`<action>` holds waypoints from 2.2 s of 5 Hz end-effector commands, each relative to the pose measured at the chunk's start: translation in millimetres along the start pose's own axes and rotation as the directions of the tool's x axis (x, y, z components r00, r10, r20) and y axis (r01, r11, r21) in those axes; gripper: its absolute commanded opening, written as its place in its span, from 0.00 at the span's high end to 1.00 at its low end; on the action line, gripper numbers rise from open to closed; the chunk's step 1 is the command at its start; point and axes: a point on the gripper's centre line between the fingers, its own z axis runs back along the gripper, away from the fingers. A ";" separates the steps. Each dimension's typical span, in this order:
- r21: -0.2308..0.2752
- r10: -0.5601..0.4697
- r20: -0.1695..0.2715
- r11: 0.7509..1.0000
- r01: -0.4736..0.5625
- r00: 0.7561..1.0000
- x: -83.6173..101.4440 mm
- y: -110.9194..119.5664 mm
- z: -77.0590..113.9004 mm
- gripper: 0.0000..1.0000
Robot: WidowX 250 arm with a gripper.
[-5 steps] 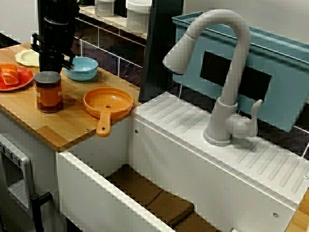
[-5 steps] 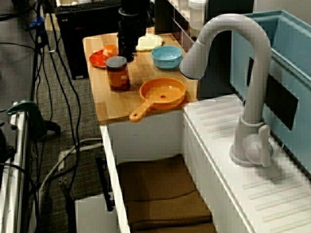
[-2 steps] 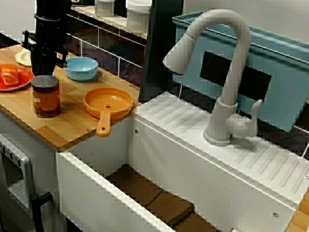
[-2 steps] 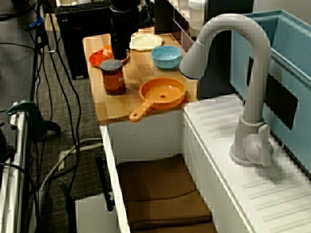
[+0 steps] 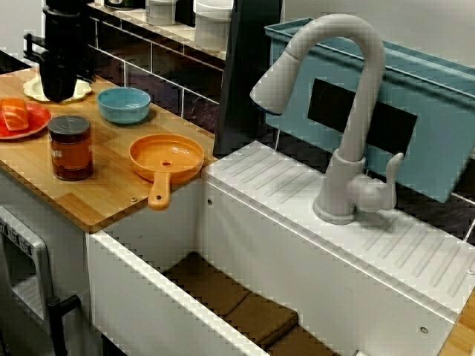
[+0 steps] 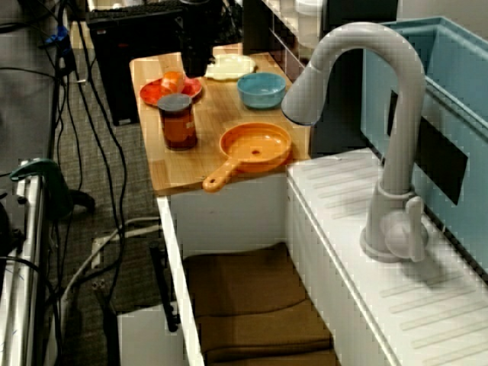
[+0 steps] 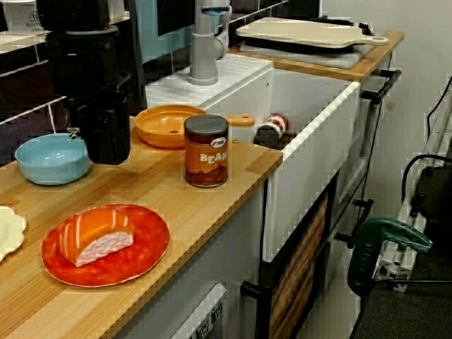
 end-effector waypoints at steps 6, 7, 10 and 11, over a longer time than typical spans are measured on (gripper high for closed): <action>-0.011 -0.113 0.065 0.993 0.114 0.991 -53.2 18.8 -7.5 1.00; -0.011 -0.151 0.059 0.988 0.151 0.987 -62.3 14.3 -8.9 1.00; -0.021 -0.186 0.047 0.982 0.187 0.981 -73.9 1.4 -0.6 1.00; -0.027 -0.218 0.036 0.975 0.219 0.975 -79.1 -9.1 -1.0 1.00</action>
